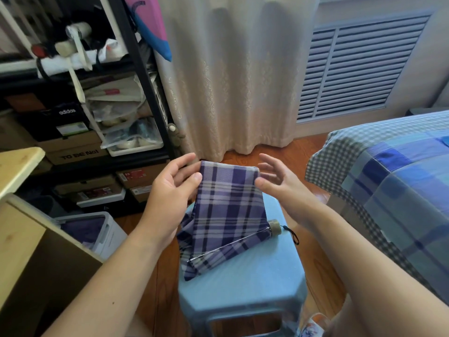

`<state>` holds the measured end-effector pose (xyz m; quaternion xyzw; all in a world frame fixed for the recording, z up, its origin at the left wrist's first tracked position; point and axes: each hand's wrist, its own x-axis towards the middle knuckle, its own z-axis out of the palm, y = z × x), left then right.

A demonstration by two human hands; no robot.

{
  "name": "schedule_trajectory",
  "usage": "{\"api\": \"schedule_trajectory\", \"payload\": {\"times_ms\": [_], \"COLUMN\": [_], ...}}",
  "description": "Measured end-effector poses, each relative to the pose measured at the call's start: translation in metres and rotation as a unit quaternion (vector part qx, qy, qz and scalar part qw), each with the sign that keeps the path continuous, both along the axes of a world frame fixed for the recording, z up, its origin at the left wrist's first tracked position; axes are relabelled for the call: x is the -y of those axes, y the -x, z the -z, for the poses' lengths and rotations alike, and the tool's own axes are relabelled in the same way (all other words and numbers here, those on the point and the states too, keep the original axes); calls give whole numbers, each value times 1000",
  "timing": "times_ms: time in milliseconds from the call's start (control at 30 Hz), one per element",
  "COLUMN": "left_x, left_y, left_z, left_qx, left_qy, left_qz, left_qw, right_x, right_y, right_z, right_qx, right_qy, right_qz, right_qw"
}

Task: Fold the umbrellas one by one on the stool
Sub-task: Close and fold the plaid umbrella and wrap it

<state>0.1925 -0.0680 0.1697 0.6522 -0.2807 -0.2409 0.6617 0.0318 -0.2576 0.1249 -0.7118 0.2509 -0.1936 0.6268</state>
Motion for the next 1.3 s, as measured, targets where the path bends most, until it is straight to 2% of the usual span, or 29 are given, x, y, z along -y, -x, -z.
{"api": "schedule_trajectory", "payload": {"times_ms": [100,200,300,433,500,567,667,833,900,1000,1067,1100,1200,1300], "left_x": [-7,-16,-38,-61,-59,-51,-42,-47,-55,-62,-59,-57,-52,-33], "left_y": [-2,-6,-7,-13,-18,-22,-24,-14,-13,-9,-8,-9,-14,-23], "left_z": [7,16,40,85,100,110,124,130,132,136,142,144,149,145], "left_qx": [29,89,92,109,81,56,42,-17,-17,59,127,130,86,103], "left_qy": [-12,-38,-80,-202,-236,-243,-231,-136,-118,-164,-201,-209,-213,-234], "left_qz": [31,3,-10,39,24,4,-19,-42,-27,37,45,36,-20,-80], "left_qw": [999,995,993,972,968,968,972,990,992,984,970,969,973,963], "right_x": [5,12,24,39,43,44,43,45,47,49,49,50,45,32], "right_y": [-10,-31,-54,-78,-84,-86,-89,-94,-99,-101,-94,-86,-41,9], "right_z": [8,17,28,48,53,53,46,39,46,61,61,60,56,64], "right_qx": [-35,-1,27,-34,-46,-52,-42,9,-29,-116,-142,-149,-227,-282], "right_qy": [-22,-23,-59,-44,-57,-60,-7,-25,27,119,71,52,109,123], "right_qz": [-57,7,70,92,83,64,55,114,140,152,136,123,18,-111], "right_qw": [998,1000,995,994,994,995,998,993,989,974,978,980,968,945]}}
